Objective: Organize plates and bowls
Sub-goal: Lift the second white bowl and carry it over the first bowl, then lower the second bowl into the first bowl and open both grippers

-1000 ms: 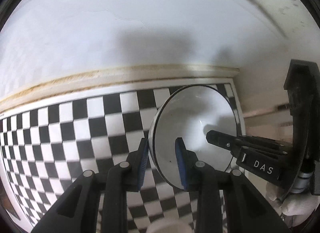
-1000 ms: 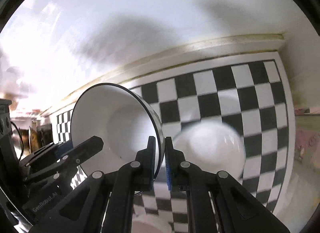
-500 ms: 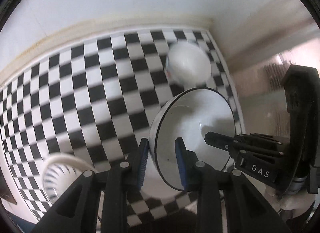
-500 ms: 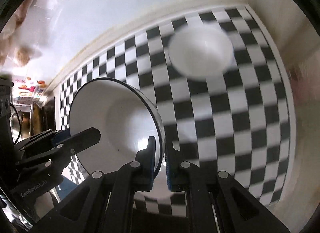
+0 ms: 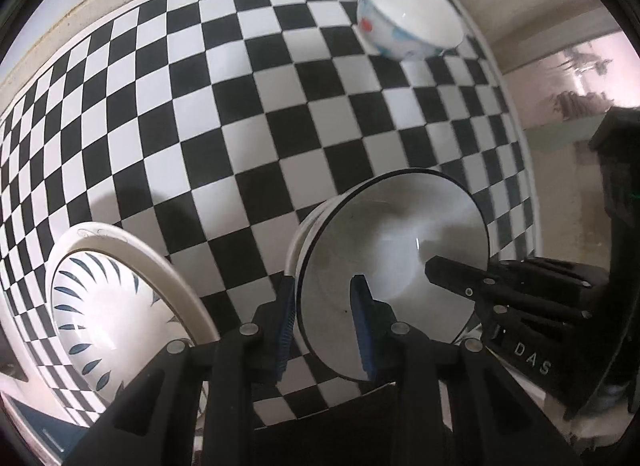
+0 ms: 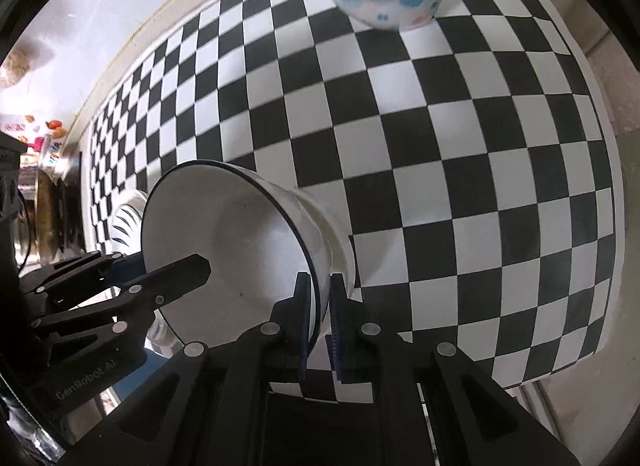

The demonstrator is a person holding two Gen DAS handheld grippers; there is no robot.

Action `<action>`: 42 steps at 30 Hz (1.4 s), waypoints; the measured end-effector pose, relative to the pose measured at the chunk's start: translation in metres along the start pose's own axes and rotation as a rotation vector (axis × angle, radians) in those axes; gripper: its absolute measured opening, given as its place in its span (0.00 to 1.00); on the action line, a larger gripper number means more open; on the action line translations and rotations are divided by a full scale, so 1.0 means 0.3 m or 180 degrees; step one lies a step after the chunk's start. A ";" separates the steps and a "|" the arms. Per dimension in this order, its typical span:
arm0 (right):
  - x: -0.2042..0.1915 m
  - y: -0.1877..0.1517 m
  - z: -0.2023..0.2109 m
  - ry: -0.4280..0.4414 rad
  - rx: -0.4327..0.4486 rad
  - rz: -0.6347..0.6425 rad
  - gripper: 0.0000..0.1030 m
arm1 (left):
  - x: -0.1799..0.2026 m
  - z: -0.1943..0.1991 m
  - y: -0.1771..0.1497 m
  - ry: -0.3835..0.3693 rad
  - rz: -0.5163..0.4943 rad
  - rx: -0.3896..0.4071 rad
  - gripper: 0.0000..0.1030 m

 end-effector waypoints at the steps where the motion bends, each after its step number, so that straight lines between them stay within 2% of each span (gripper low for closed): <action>1: -0.002 -0.008 -0.013 -0.0048 -0.0003 0.0036 0.10 | -0.004 -0.009 -0.003 0.0037 -0.0002 -0.0026 0.24; 5: -0.022 -0.016 -0.044 -0.0271 -0.0008 0.0139 0.10 | -0.010 -0.028 -0.007 0.0087 0.0014 -0.0101 0.24; 10: -0.037 -0.018 -0.031 -0.0333 -0.0008 0.0127 0.10 | -0.001 -0.037 -0.012 0.0233 -0.0041 -0.0150 0.24; 17: -0.030 -0.015 0.004 -0.0419 -0.0004 0.0103 0.14 | 0.011 -0.029 -0.017 0.0118 0.0013 -0.0117 0.24; 20: -0.002 -0.013 0.025 -0.0414 -0.0047 0.0056 0.15 | 0.037 -0.013 -0.013 0.0033 -0.0031 -0.0087 0.24; 33: 0.018 -0.011 0.065 -0.0319 -0.0004 0.0023 0.13 | 0.045 -0.004 -0.005 0.0036 -0.0032 -0.0051 0.22; 42: 0.029 -0.007 0.140 -0.0153 0.0021 0.0028 0.13 | 0.031 0.100 0.046 0.0223 -0.0044 0.0179 0.22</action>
Point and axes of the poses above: each gripper's, at about its wrist camera, not at the fingertips, and z roughly against the way its jaws point, x to its right, y to its top, the point moved 9 cm from there along -z, roughly the way its jaws point, and after that the axes turned 15 degrees about -z, right-handed, at the moved point
